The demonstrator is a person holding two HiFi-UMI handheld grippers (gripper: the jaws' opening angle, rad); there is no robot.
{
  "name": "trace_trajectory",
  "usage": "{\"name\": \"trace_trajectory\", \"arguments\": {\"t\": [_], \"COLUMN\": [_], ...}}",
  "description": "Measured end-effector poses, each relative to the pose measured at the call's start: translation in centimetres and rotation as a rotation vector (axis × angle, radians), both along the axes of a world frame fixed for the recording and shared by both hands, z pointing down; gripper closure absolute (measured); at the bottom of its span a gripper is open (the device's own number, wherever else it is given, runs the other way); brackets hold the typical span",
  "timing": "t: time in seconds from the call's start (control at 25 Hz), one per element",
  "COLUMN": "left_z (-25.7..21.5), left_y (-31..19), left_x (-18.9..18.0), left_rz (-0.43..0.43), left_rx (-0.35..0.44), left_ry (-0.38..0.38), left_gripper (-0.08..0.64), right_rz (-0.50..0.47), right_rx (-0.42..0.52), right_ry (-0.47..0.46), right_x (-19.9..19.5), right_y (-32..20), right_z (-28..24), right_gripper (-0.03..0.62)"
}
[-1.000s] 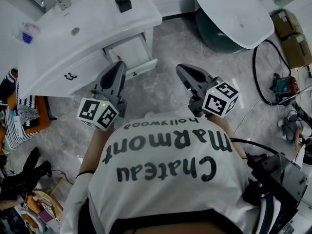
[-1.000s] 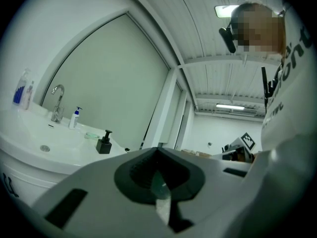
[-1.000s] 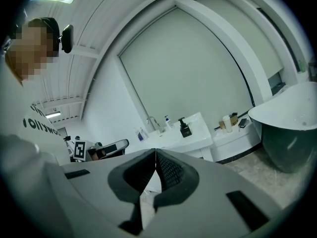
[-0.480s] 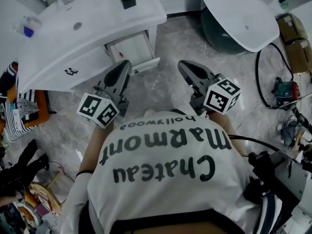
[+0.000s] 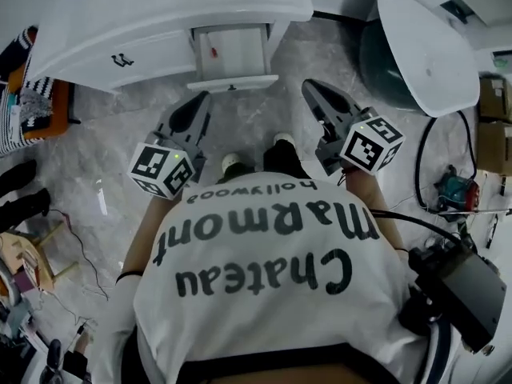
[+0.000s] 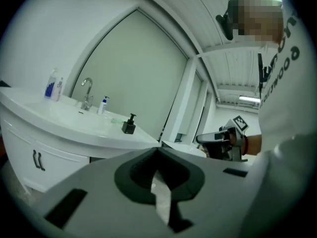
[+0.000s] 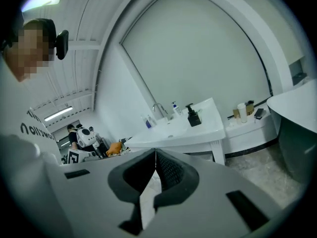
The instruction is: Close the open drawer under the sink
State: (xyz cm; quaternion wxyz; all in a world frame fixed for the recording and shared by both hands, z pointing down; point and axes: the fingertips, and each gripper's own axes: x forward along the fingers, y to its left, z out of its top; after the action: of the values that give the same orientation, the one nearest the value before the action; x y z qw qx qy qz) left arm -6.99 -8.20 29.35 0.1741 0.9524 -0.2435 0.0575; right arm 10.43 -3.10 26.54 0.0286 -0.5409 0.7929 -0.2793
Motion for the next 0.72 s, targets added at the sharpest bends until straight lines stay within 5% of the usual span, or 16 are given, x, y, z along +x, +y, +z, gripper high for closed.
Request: {"name": "trace_trajectory", "arguments": {"t": [0.72], "left_z": [8.2], "left_y": [2.5], "left_x": [2.5], "left_rz": [-0.286], "left_rx": [-0.113], "left_ry": [-0.127], "left_gripper": [0.551], "right_rz": [-0.362], "right_rx": [-0.091], "right_ry": [-0.019], "right_x": [1.5], "right_y": [-4.7], "right_z": [3.1], "right_gripper": [0.58]}}
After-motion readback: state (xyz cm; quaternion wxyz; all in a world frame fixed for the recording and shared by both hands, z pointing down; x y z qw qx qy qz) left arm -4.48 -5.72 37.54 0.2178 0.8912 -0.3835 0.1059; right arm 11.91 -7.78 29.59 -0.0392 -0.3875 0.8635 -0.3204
